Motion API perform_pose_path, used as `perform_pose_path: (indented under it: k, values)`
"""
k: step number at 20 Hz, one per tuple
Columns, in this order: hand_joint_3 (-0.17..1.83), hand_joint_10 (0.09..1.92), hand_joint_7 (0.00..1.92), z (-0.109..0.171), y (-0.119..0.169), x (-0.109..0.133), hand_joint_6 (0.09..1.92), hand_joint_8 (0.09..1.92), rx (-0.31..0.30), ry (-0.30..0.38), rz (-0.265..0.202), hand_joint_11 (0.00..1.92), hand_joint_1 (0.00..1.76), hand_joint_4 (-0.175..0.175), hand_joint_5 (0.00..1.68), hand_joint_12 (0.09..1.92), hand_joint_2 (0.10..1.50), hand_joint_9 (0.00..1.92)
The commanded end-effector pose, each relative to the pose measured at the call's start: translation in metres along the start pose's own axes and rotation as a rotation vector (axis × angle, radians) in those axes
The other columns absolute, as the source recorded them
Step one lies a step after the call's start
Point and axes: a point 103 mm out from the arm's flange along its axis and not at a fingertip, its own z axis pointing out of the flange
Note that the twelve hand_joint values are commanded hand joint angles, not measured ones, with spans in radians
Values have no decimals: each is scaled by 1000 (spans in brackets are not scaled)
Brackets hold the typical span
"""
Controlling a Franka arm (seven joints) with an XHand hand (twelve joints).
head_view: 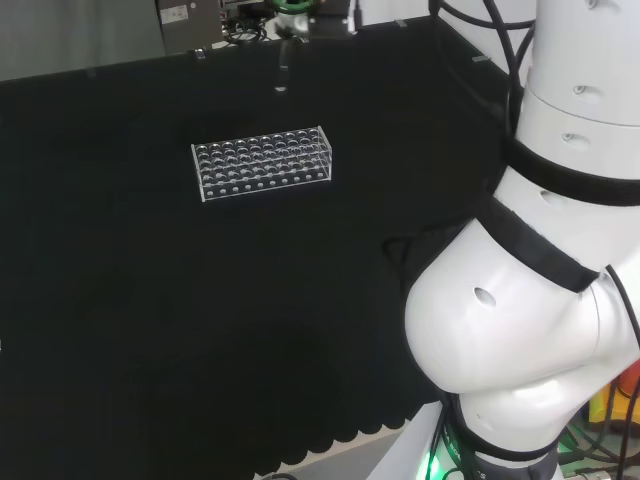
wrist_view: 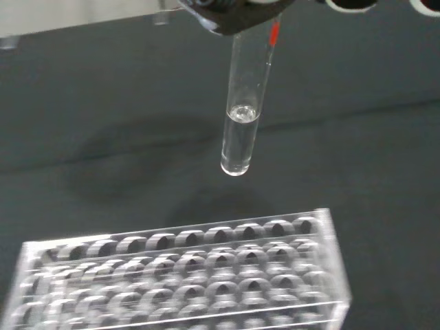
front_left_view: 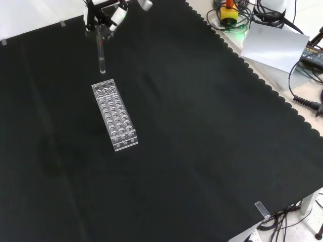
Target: Shake the test tube.
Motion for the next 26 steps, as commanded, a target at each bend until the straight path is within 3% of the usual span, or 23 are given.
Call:
perform_pose_path:
  k: [1,5,9,20,23,26]
  values:
    - [-175,519,1764,-15,-3,-84,190,464,-23,-113,165,1316,1235,-175,1452,796,1032,1714]
    - [-175,520,1765,-21,-3,-93,188,463,-28,-111,176,1316,1235,-175,1453,796,1032,1713]
    - [-175,521,1766,-17,-1,-70,186,462,-27,-93,130,1316,1235,-175,1454,796,1032,1712]
    - [-175,525,1767,-14,7,63,182,459,-24,62,-99,1314,1236,-175,1455,797,1032,1711]
    - [-175,526,1767,-16,4,100,181,458,-25,75,-172,1314,1236,-175,1456,797,1032,1710]
    - [-175,527,1767,-19,2,121,180,457,-30,85,-215,1313,1236,-175,1456,797,1032,1710]
